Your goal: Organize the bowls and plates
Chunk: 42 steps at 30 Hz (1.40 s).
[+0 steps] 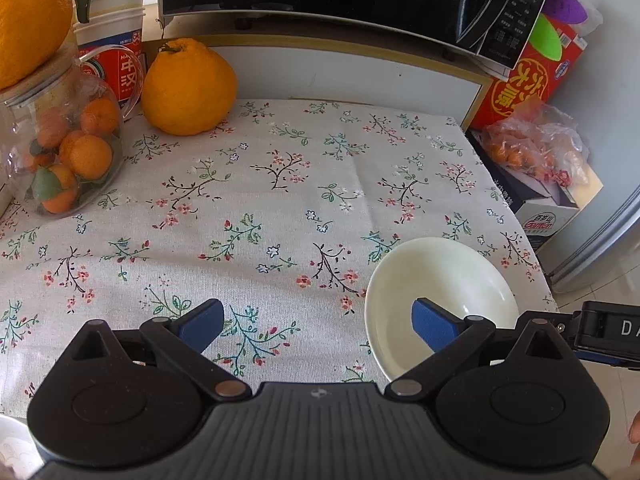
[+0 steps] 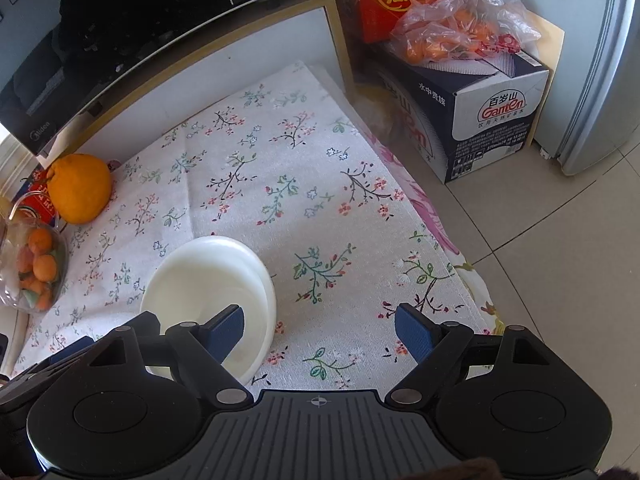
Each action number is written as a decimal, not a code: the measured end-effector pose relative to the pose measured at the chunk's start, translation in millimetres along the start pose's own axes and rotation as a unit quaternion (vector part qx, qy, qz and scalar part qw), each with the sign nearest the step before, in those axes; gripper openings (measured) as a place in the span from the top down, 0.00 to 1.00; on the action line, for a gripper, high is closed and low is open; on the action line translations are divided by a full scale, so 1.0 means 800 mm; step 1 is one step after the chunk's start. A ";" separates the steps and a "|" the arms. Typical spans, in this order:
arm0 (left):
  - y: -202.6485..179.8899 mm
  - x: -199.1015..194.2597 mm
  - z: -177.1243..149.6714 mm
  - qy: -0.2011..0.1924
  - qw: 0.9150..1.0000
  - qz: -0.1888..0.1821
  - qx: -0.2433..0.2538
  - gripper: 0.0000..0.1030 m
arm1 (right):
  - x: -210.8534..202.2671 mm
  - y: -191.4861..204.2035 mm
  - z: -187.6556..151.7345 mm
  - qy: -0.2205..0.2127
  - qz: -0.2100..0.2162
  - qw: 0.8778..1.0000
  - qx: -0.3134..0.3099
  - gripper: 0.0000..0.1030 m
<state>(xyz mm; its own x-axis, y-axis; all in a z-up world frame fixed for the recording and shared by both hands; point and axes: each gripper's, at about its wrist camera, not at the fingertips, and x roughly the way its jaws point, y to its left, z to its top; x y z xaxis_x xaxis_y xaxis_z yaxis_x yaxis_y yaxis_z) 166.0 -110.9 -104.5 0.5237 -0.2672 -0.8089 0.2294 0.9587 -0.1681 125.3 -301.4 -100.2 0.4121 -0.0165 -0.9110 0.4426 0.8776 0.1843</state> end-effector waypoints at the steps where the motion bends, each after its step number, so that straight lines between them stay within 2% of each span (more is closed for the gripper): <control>1: 0.001 0.001 0.001 -0.001 1.000 -0.001 -0.001 0.03 | 0.002 0.001 0.000 0.001 0.000 1.000 0.000 0.18; 7: 0.005 0.004 0.005 -0.003 1.000 -0.003 -0.003 0.04 | 0.010 0.008 0.001 0.004 0.000 1.000 -0.004 0.18; 11: 0.008 0.007 0.006 0.000 1.000 -0.004 -0.005 0.09 | 0.012 0.010 0.001 0.001 0.006 1.000 -0.001 0.19; 12: 0.009 0.008 0.006 0.000 1.000 -0.005 -0.006 0.12 | 0.012 0.011 0.001 0.000 0.011 1.000 -0.001 0.20; 13: 0.009 0.009 0.005 0.001 1.000 -0.006 -0.006 0.14 | 0.012 0.012 0.000 0.000 0.023 1.000 0.001 0.27; 14: 0.008 0.009 0.004 0.000 1.000 -0.011 -0.005 0.21 | 0.015 0.013 0.000 0.008 0.037 0.999 0.003 0.34; 15: 0.006 0.010 0.002 0.000 1.000 -0.020 -0.002 0.33 | 0.021 0.014 -0.002 0.023 0.050 0.998 0.005 0.54; 16: 0.003 0.013 -0.001 0.004 1.000 -0.030 0.004 0.41 | 0.028 0.016 -0.005 0.042 0.059 0.997 0.007 0.77; 17: -0.002 0.017 -0.005 0.016 0.999 -0.039 0.012 0.60 | 0.035 0.020 -0.009 0.060 0.065 0.996 0.010 0.87; 18: -0.007 0.021 -0.008 0.029 0.998 -0.045 0.018 0.81 | 0.038 0.025 -0.013 0.065 0.067 0.996 0.005 0.90; 19: -0.012 0.022 -0.012 0.036 0.998 -0.050 0.023 0.87 | 0.036 0.031 -0.015 0.059 0.065 0.996 -0.008 0.90; 22: -0.021 0.014 -0.014 0.021 0.998 -0.038 0.038 0.87 | 0.025 0.037 -0.014 0.036 0.059 0.997 -0.021 0.90; 26: -0.014 0.005 -0.007 0.017 0.998 -0.054 0.016 0.90 | 0.020 0.035 -0.011 0.029 0.062 0.997 -0.023 0.90; 42: -0.011 -0.026 -0.017 0.004 0.999 -0.053 -0.008 0.89 | -0.004 0.046 -0.013 0.001 0.061 0.997 -0.041 0.90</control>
<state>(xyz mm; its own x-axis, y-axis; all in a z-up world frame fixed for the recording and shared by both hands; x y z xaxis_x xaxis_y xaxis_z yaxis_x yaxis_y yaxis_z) 142.1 -113.0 -93.9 0.4910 -0.3665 -0.7903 0.2701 0.9265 -0.2619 131.7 -264.1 -94.4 0.4573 0.0941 -0.8843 0.3220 0.9094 0.2633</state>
